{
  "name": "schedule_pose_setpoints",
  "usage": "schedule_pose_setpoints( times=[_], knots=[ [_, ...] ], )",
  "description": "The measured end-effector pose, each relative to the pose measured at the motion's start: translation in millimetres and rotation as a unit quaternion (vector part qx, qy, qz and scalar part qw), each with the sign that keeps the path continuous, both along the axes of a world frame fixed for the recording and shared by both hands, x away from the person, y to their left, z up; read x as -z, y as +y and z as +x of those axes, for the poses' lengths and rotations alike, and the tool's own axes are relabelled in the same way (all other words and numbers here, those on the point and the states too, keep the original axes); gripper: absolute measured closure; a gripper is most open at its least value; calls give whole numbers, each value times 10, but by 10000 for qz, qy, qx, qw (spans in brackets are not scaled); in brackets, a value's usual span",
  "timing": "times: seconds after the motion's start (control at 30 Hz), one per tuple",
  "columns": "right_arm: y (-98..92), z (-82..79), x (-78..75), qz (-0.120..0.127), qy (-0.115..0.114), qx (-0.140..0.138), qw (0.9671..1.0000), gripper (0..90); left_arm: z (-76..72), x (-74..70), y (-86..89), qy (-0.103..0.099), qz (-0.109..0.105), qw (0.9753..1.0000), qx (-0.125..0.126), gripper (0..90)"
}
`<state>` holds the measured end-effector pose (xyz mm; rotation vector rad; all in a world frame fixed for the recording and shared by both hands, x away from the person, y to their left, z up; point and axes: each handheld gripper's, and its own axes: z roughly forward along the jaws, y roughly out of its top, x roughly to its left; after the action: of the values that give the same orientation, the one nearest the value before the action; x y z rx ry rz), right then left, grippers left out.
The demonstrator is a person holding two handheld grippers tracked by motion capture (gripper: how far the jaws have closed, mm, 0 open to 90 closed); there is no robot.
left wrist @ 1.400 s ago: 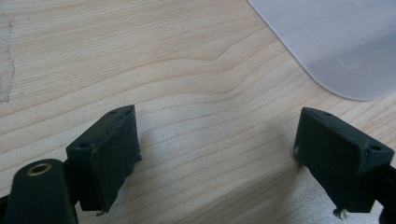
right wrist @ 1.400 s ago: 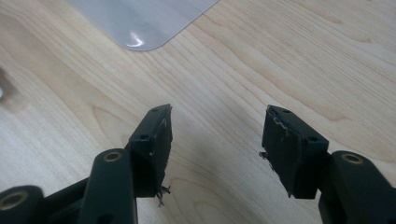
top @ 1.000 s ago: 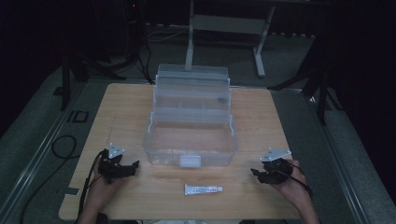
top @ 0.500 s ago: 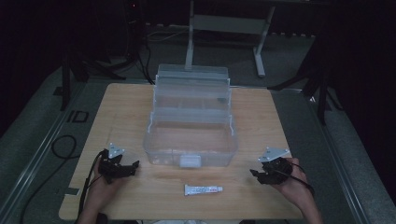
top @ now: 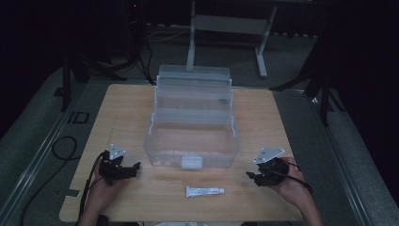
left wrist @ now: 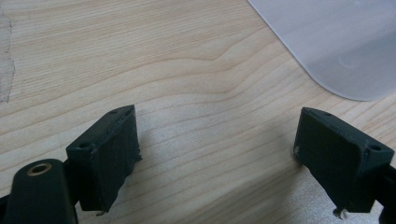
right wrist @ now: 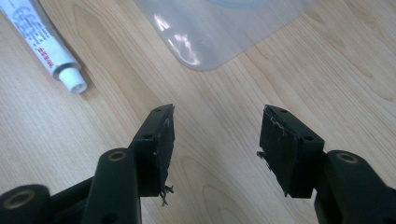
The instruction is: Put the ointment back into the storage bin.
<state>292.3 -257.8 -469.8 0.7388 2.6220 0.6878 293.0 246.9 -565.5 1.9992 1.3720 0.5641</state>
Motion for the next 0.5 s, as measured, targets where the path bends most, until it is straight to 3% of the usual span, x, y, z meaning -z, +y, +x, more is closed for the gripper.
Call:
schedule_pose_setpoints(
  times=[0.5],
  knots=[
    [149, -1, -33, -106, 98, -364, 9992, 446, 0, -1, 1, 6, 6, 10000, 3, 144]
  ],
)
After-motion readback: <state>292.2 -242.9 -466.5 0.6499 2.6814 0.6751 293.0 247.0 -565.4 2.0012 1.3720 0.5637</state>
